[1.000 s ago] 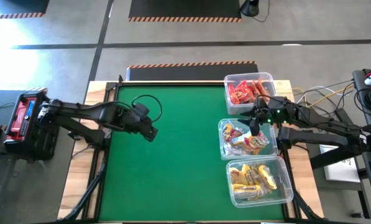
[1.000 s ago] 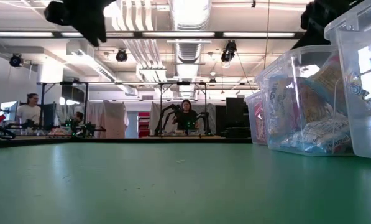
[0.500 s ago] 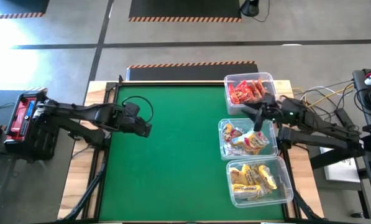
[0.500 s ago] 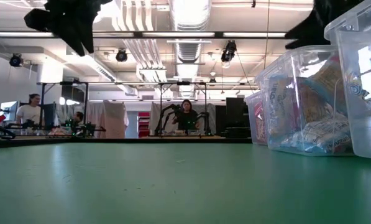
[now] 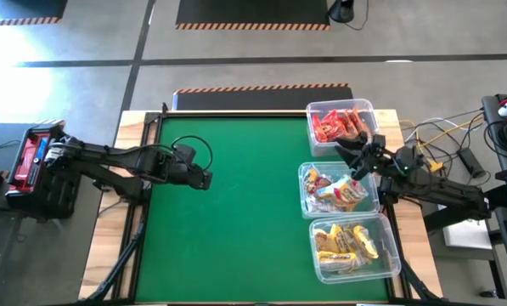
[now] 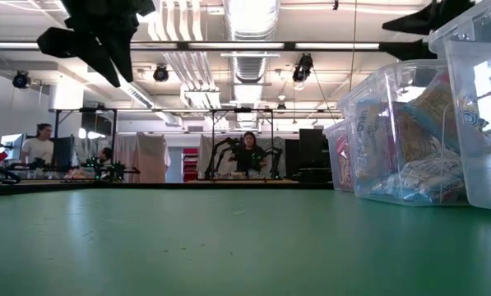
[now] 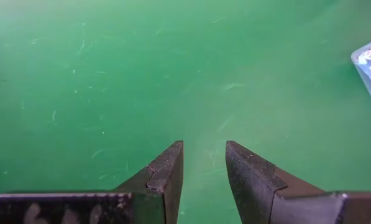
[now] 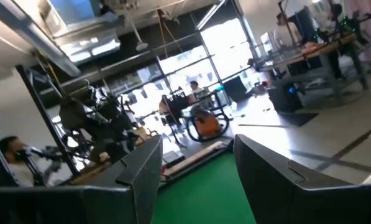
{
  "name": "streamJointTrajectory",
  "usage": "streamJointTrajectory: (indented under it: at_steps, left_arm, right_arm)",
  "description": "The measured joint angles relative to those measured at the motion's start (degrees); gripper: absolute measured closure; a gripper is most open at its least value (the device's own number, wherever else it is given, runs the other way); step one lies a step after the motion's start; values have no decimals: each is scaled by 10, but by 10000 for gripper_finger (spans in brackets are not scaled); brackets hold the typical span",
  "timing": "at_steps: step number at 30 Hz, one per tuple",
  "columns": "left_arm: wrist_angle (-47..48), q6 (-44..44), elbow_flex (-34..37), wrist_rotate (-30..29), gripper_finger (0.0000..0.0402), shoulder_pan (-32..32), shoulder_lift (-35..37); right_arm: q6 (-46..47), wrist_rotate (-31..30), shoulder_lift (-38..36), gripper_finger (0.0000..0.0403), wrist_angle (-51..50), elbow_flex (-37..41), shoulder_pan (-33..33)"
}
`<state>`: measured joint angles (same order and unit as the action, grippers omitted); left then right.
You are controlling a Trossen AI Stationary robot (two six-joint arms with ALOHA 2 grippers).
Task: Sort Maruchan noodles
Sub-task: Return to Home Position
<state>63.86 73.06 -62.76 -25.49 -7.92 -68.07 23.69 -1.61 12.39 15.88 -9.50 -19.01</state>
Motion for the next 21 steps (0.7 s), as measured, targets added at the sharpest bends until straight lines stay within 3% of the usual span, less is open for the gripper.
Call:
streamJointTrajectory:
  at_steps: [8,21]
  left_arm:
    - [-7,5,0,1,299,0,2]
    - [-7,5,0,7,299,0,3]
  right_arm:
    - [34,-8,0,216,151,86,0]
    - [13,-45,1,216,106,88,0]
